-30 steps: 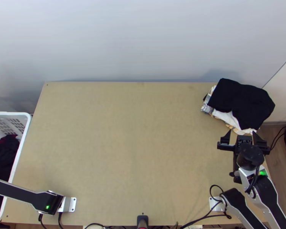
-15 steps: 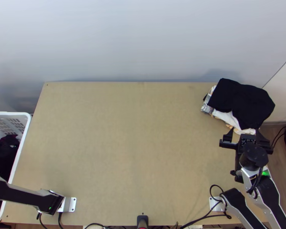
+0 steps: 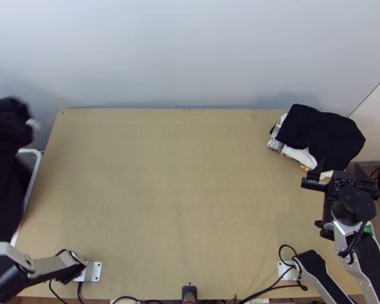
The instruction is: Fold the t-shirt
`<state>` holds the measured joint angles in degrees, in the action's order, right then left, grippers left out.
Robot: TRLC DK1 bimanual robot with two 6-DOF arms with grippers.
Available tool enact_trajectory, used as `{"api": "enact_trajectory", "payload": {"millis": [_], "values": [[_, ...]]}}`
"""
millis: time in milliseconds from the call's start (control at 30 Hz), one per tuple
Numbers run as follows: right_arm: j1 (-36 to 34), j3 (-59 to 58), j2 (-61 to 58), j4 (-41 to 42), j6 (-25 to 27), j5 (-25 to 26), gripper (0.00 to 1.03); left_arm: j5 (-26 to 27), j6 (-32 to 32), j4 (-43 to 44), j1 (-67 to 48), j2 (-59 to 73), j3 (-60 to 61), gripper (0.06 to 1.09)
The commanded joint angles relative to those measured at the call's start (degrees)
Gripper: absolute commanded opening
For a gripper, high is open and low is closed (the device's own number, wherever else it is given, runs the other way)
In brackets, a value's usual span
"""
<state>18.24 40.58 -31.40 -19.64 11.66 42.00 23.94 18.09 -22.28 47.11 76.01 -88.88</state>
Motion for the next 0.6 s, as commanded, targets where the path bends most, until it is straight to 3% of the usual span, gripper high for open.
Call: {"api": "enact_trajectory", "payload": {"millis": [0, 300, 567], "values": [[-0.40, 5.13, -1.91, -1.02, -0.15, -0.16, 0.98, -3.99, 0.37, -5.23, -18.37, -6.13, -2.53, 0.10], [-0.84, 10.57, -4.29, -2.25, -0.06, -0.07, 0.98, -20.96, 1.69, -6.46, -55.55, -5.34, 0.73, 0.10], [-2.68, 12.24, -4.81, -2.69, -0.23, 0.01, 0.98, -29.75, 3.71, -5.14, -81.04, 3.62, -0.24, 0.10]]}}
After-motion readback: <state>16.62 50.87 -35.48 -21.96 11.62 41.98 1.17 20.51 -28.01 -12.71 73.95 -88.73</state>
